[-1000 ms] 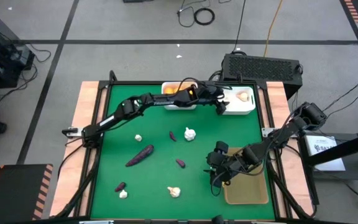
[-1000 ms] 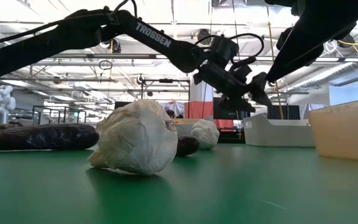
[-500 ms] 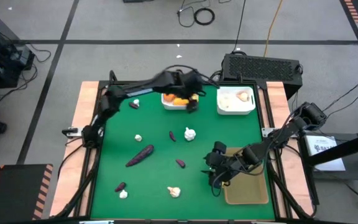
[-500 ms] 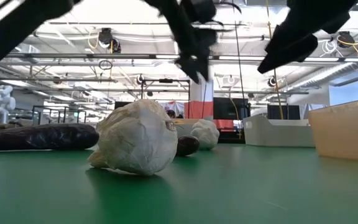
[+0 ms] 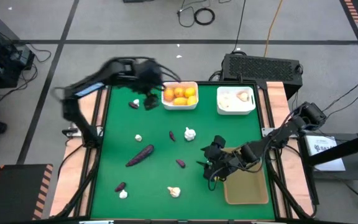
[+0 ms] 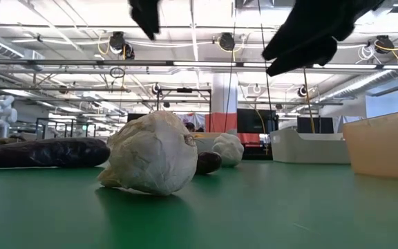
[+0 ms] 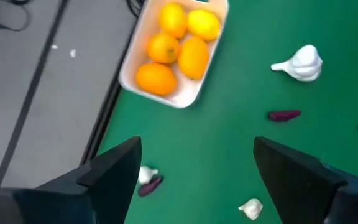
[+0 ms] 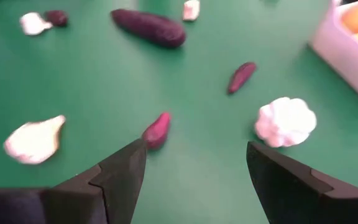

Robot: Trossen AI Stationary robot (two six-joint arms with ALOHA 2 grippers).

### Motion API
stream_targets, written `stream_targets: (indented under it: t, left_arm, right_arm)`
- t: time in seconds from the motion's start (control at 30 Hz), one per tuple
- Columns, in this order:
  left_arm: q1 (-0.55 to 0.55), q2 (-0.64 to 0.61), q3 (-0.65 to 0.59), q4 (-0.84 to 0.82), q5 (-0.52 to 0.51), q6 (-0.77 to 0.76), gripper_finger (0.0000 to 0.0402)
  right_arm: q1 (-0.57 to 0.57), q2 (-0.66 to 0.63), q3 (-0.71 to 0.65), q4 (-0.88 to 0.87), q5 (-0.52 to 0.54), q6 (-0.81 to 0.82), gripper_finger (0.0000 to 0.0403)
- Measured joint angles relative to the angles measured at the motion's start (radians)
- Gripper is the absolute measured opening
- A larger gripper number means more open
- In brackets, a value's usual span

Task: Sort produce into baskets
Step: Put the garlic into the right white bin

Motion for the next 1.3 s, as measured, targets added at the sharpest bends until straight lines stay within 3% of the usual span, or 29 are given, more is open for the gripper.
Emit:
stream_targets:
  t: [0.17,0.37,0.53,0.63,0.87,1.03,1.1,1.3]
  left_arm:
    - [-0.008,-0.217,-0.228,0.08,-0.023,-0.081,0.0317]
    - [-0.056,-0.471,-0.592,0.203,-0.021,-0.203,0.0317]
    - [-0.133,-0.653,-0.89,0.385,-0.021,-0.333,0.0317]
    - [-0.201,-0.751,-1.083,0.595,-0.025,-0.356,0.0317]
    - [-0.366,-0.899,-1.519,1.305,-0.06,-0.325,0.0317]
    - [-0.417,-0.902,-1.709,1.678,-0.225,-0.3,0.0317]
    - [-0.42,-0.897,-1.754,1.794,-0.23,-0.251,0.0317]
    - [-0.419,-0.905,-1.767,1.867,-0.195,-0.167,0.0317]
  right_arm:
    - [-0.054,0.0,0.0,0.029,0.014,-0.022,0.0267]
    - [-0.17,0.001,0.0,0.035,-0.063,-0.064,0.0267]
    - [-0.272,0.001,0.0,0.034,-0.065,-0.112,0.0267]
    - [-0.33,0.008,0.0,0.036,-0.116,-0.149,0.0267]
    - [-0.437,0.048,0.0,0.027,-0.259,-0.239,0.0267]
    - [-0.465,0.085,0.0,0.037,-0.317,-0.36,0.0267]
    - [-0.477,0.107,0.0,0.052,-0.376,-0.418,0.0267]
    - [-0.514,0.176,0.001,0.17,-0.41,-0.507,0.0267]
